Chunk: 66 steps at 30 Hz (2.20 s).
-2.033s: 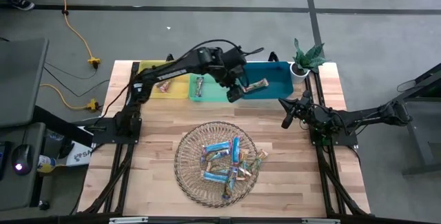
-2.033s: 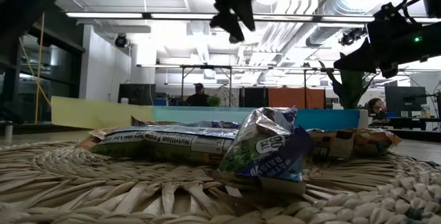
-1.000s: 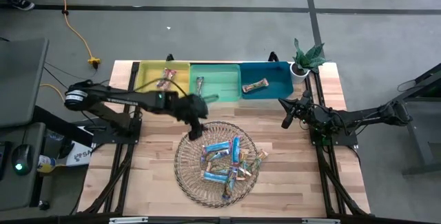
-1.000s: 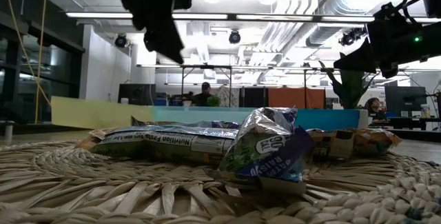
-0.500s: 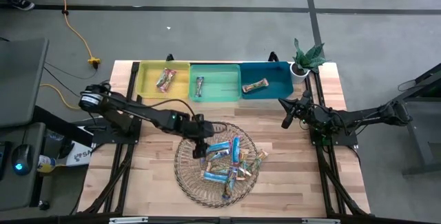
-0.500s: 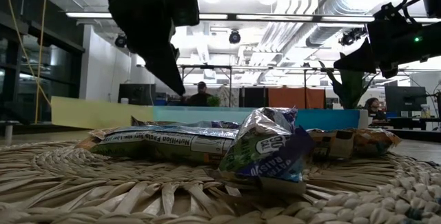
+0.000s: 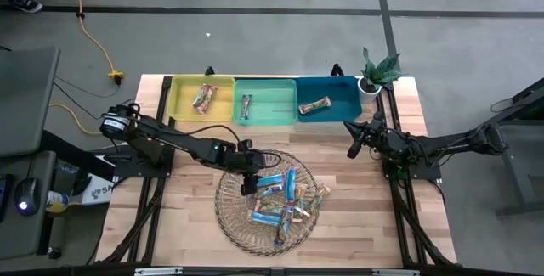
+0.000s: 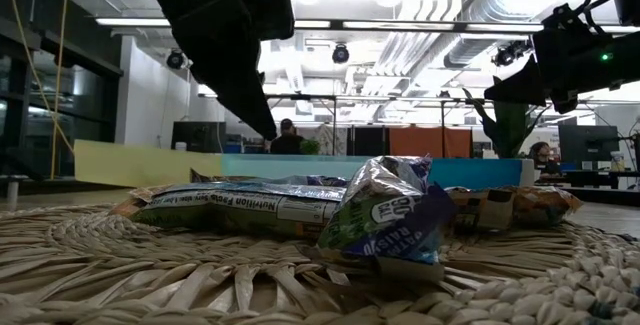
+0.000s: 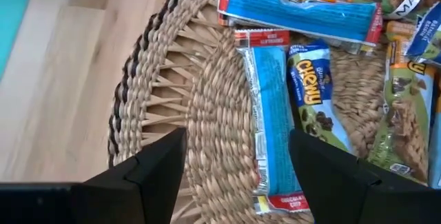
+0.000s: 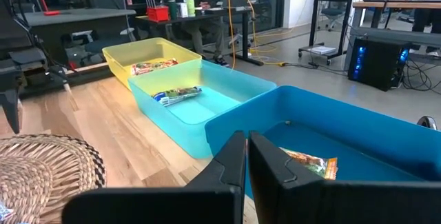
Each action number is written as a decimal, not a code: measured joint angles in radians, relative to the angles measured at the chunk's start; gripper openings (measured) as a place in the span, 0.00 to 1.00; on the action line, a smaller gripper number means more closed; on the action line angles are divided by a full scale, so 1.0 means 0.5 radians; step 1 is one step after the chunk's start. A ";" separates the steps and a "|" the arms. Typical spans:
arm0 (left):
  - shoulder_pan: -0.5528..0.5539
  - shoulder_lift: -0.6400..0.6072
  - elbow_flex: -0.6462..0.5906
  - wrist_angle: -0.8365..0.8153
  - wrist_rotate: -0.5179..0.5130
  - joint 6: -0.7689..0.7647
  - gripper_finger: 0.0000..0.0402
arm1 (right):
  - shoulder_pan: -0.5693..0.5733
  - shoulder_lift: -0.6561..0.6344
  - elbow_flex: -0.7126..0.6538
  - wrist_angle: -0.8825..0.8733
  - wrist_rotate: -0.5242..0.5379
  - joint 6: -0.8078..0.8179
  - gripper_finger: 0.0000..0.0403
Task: Pick and place Granola Bars by type
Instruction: Put the red granola bar into the yellow bin
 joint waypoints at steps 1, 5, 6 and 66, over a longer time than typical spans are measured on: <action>-0.005 0.023 0.005 0.016 0.000 0.001 0.62 | 0.001 0.000 0.001 0.000 0.001 -0.001 0.00; -0.040 0.119 0.037 -0.016 0.006 0.010 0.62 | 0.000 -0.001 0.000 -0.005 -0.001 -0.001 0.00; -0.048 0.145 0.052 -0.004 0.004 0.016 0.62 | 0.000 0.000 0.000 -0.003 -0.002 0.000 0.00; -0.065 0.434 0.151 -0.055 0.097 -0.005 0.21 | 0.000 0.040 0.000 -0.005 -0.004 0.000 0.00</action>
